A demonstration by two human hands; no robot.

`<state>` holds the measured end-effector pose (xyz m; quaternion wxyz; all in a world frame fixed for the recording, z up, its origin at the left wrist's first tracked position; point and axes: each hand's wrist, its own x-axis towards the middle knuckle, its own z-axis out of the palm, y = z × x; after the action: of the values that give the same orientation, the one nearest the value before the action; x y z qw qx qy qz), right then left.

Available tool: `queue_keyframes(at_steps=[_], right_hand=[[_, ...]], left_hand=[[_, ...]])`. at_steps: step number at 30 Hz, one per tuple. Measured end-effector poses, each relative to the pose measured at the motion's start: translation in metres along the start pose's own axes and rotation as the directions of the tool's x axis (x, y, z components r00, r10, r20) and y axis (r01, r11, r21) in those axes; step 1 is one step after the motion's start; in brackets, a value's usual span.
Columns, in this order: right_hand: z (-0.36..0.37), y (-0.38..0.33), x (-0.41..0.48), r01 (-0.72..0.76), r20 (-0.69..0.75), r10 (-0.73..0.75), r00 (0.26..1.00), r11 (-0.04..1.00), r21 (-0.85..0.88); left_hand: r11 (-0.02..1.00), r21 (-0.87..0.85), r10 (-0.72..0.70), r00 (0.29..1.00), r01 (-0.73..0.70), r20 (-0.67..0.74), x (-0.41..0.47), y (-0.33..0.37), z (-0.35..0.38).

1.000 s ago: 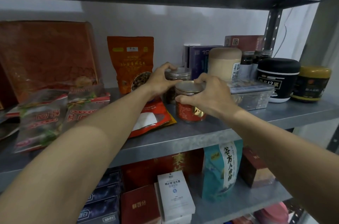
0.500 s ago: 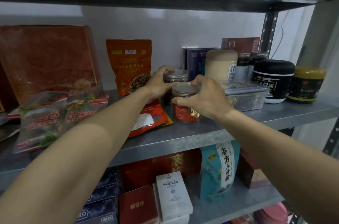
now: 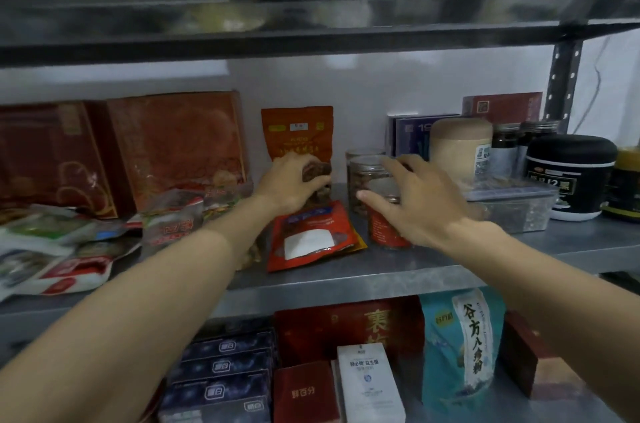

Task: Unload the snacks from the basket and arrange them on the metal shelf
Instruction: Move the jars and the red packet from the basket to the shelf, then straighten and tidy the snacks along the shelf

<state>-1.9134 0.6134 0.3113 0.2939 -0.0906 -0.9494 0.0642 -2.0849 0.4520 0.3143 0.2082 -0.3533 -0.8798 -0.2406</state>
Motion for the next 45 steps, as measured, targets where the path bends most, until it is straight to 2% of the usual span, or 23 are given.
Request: queue_keyframes(at_steps=[3, 6, 12, 15, 23, 27, 34, 40, 45], right_hand=[[0.003, -0.024, 0.002, 0.102, 0.053, -0.099, 0.994, 0.994, -0.046], [0.008, -0.058, 0.004, 0.199, 0.102, -0.195, 0.975, 0.979, -0.032], [0.017, -0.141, -0.002, 0.297, 0.150, -0.297, 0.943, 0.955, 0.021], [0.023, -0.192, -0.014, 0.361, 0.097, -0.365, 0.926, 0.931, 0.058], [0.029, -0.371, -0.066, 0.465, 0.090, -0.483, 0.871, 0.870, 0.165], [0.032, -0.456, -0.091, 0.514, 0.071, -0.532, 0.844, 0.839, 0.176], [0.048, -0.565, -0.102, 0.550, 0.102, -0.577, 0.811, 0.809, 0.208], [0.086, -0.633, -0.071, 0.502, 0.119, -0.547, 0.829, 0.820, 0.273], [0.140, -0.694, -0.022, 0.341, 0.143, -0.456, 0.878, 0.808, 0.481]], left_hand=[[0.946, 0.324, -0.017, 1.000, 0.019, -0.008, -0.029, -0.007, -0.020], [0.871, 0.487, -0.047, 0.998, 0.065, -0.050, -0.061, -0.018, -0.042], [0.812, 0.548, -0.158, 0.979, 0.203, -0.129, -0.128, -0.050, -0.099], [0.779, 0.565, -0.206, 0.962, 0.272, -0.179, -0.165, -0.071, -0.136], [0.715, 0.549, -0.308, 0.900, 0.433, -0.308, -0.304, -0.147, -0.248], [0.689, 0.543, -0.353, 0.876, 0.480, -0.328, -0.372, -0.191, -0.299], [0.684, 0.476, -0.416, 0.832, 0.552, -0.368, -0.439, -0.265, -0.365], [0.702, 0.385, -0.481, 0.798, 0.599, -0.363, -0.445, -0.345, -0.381], [0.717, 0.236, -0.568, 0.746, 0.656, -0.347, -0.422, -0.430, -0.388]])
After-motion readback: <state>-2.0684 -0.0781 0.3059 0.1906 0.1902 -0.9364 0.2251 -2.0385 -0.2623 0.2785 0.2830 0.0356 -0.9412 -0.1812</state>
